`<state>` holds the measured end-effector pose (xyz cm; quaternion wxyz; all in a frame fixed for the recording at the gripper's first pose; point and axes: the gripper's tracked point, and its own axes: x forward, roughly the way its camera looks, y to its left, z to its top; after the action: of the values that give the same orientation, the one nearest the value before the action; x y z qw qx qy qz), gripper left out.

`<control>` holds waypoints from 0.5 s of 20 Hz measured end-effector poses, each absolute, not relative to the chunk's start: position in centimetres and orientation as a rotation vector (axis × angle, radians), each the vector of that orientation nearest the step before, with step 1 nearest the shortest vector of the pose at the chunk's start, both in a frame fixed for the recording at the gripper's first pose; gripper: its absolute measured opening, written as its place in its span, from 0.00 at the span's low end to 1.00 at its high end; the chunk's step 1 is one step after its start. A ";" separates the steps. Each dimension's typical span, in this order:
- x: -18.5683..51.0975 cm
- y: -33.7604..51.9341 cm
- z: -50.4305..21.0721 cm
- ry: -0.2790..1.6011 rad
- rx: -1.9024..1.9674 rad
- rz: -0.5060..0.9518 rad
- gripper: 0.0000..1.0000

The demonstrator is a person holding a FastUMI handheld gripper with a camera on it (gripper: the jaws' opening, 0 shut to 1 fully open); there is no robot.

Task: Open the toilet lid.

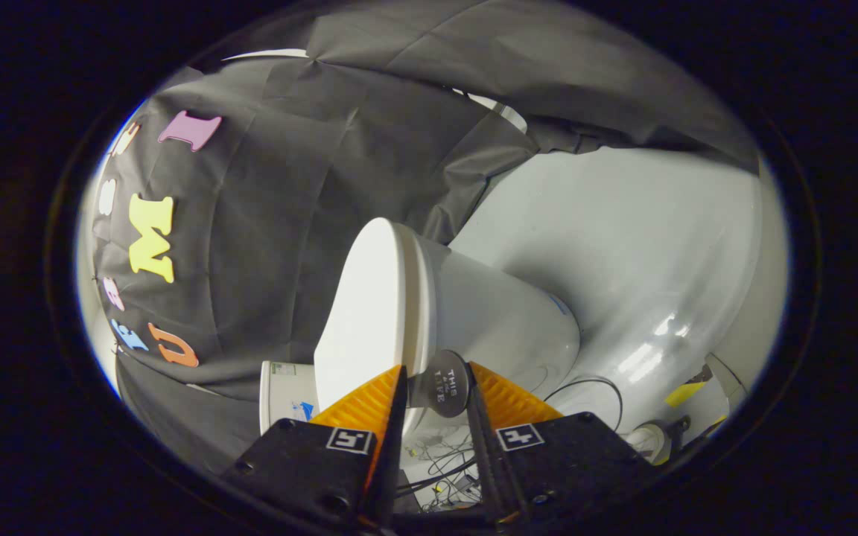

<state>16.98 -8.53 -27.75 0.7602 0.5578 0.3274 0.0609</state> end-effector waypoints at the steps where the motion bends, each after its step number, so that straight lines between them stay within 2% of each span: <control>1: 17.4 -8.7 -27.8 0.706 1.244 0.137 0.36; 5: 17.0 -8.9 -27.3 0.684 1.358 0.161 0.19; 10: 17.0 -9.5 -27.1 0.676 1.276 0.160 0.12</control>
<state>17.02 -9.46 -27.08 0.7475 0.5834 0.3089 0.0733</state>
